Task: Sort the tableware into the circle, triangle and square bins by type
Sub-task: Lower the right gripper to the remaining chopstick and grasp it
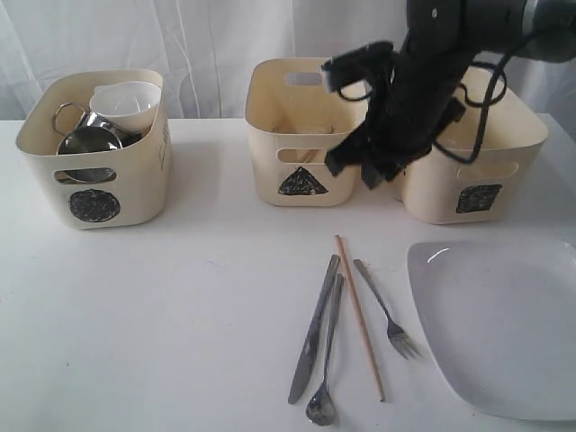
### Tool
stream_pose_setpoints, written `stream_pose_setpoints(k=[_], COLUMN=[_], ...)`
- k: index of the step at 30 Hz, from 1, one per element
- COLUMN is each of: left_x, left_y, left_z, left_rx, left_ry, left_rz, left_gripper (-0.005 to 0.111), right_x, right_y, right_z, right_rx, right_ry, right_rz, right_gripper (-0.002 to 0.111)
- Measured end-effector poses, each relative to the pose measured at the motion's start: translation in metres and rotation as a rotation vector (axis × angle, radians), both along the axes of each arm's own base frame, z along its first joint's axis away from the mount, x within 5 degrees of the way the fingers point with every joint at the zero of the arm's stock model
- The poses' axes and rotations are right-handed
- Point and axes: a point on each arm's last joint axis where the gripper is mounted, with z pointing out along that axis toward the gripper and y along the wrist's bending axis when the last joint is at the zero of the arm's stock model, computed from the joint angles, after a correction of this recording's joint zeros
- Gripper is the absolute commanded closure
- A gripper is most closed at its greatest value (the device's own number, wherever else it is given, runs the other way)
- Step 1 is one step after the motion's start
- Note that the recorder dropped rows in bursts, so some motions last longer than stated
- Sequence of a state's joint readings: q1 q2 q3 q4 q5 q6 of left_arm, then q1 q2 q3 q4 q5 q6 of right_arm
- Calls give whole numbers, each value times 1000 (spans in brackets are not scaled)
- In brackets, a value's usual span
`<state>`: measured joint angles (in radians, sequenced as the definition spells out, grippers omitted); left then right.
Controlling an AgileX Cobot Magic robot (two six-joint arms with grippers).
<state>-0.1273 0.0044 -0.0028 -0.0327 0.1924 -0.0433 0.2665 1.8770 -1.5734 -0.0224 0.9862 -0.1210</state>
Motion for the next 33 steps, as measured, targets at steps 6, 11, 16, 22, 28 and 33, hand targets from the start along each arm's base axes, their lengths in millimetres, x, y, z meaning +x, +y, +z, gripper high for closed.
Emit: stream_pose_setpoints(k=[6,11,16,22,28,33], left_x=[0,0,0,0,0,0], left_y=[0,0,0,0,0,0], left_z=[0,0,0,0,0,0], left_rx=[0,0,0,0,0,0], left_ry=[0,0,0,0,0,0], left_rz=[0,0,0,0,0,0], left_gripper=[107,107,107,107,107,107], right_x=[-48,-68,-76,-72,-67,-64], right_y=[26,34,33,35,37,38], right_z=[-43,-77,-94,-96,-107,-128], right_rx=[-47,-47,-32,7,32,20], right_ry=[158,186,175,109,102,142], right_rz=[83,75,53,20,-37,-56], right_gripper=[84,84,84,84,81,73])
